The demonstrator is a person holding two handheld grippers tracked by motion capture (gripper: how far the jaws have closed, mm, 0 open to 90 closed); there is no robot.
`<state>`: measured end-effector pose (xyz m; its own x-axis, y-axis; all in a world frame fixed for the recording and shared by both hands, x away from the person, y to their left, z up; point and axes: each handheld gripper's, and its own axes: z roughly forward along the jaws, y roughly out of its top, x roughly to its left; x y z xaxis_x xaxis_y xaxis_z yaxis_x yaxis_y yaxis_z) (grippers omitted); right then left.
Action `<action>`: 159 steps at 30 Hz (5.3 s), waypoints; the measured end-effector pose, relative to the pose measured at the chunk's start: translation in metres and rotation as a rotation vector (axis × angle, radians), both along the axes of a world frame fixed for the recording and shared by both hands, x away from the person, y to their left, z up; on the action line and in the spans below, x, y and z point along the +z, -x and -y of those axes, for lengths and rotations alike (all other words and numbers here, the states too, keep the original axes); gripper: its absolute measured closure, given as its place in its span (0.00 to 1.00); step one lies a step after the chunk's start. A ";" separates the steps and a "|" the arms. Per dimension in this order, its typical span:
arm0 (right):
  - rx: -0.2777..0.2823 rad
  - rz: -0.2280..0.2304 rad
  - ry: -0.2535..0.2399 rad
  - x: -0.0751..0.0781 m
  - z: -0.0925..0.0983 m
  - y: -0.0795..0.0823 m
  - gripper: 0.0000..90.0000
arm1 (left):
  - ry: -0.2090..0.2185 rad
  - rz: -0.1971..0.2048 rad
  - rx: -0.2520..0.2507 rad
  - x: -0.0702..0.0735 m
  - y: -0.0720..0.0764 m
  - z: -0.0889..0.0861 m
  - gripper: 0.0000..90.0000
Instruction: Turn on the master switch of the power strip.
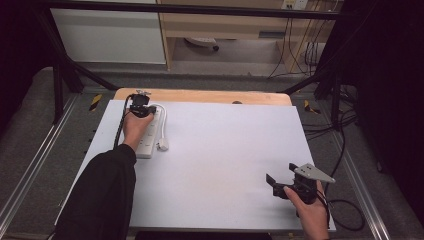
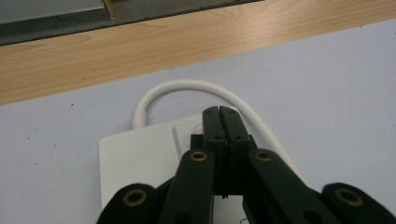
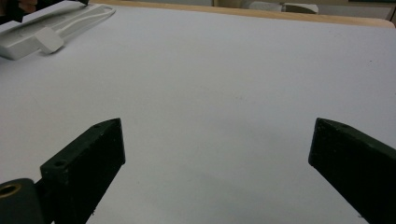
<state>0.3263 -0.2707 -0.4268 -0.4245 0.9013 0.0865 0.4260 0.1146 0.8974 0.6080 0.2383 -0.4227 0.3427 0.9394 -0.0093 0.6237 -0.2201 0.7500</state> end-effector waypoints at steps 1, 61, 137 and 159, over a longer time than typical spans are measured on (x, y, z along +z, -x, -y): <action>0.000 -0.001 -0.003 0.000 0.000 0.000 0.05 | -0.001 0.000 0.000 0.000 0.000 0.000 1.00; -0.008 -0.010 0.001 0.000 0.002 0.002 0.05 | -0.019 -0.025 0.021 -0.002 -0.003 -0.001 1.00; -0.002 0.008 -0.025 0.003 0.005 -0.001 0.05 | 0.108 0.129 0.028 0.035 0.030 0.009 0.72; -0.012 -0.001 -0.025 0.001 0.006 -0.004 0.05 | 0.212 0.149 -0.022 0.053 0.060 0.013 0.17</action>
<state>0.3298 -0.2769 -0.4254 -0.4134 0.9039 0.1094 0.4284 0.0871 0.8994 0.5476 0.2252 -0.3692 0.3752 0.9142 -0.1533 0.4997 -0.0602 0.8641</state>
